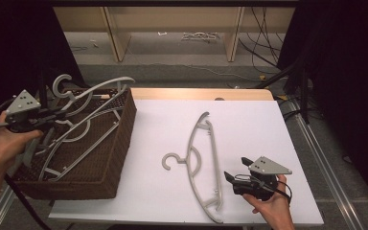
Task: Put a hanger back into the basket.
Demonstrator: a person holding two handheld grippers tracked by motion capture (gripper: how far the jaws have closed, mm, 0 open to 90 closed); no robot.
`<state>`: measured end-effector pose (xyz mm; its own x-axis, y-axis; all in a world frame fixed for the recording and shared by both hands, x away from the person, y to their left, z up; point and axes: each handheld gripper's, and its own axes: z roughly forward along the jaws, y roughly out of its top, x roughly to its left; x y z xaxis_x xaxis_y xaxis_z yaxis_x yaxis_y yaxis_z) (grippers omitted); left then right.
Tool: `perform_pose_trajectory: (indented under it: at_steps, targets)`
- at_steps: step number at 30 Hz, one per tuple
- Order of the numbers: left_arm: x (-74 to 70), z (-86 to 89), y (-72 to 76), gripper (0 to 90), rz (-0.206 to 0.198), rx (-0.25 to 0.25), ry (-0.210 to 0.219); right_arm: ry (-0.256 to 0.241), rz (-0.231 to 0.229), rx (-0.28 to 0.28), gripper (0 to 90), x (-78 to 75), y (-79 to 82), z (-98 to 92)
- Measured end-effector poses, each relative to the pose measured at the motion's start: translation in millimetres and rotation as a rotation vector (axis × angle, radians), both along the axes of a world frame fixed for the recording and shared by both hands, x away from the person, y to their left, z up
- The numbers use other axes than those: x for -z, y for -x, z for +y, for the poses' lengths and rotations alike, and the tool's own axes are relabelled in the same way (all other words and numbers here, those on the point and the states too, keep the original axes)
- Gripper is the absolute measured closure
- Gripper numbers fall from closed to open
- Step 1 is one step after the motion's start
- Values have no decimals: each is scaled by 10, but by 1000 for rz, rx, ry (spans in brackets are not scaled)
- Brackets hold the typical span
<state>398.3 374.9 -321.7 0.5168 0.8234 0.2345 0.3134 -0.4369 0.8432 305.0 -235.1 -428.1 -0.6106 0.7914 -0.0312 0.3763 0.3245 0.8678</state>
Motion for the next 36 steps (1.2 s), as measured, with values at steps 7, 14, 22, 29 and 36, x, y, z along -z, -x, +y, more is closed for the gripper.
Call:
perform_pose_trajectory:
  at_steps: [7,14,22,29,36]
  targets:
    - [64,73,38,795,18,-11,5,1,5,-3,243,-1,1,3]
    - [144,171,70,795,31,-31,15,-2,4,-2,243,0,2,8]
    - [248,200,55,794,52,-35,18,4,7,-4,243,2,1,9]
    - [323,236,53,794,71,-39,33,8,1,-7,243,5,-2,10]
    - [354,235,53,794,86,-42,18,6,5,-7,243,11,-2,11]
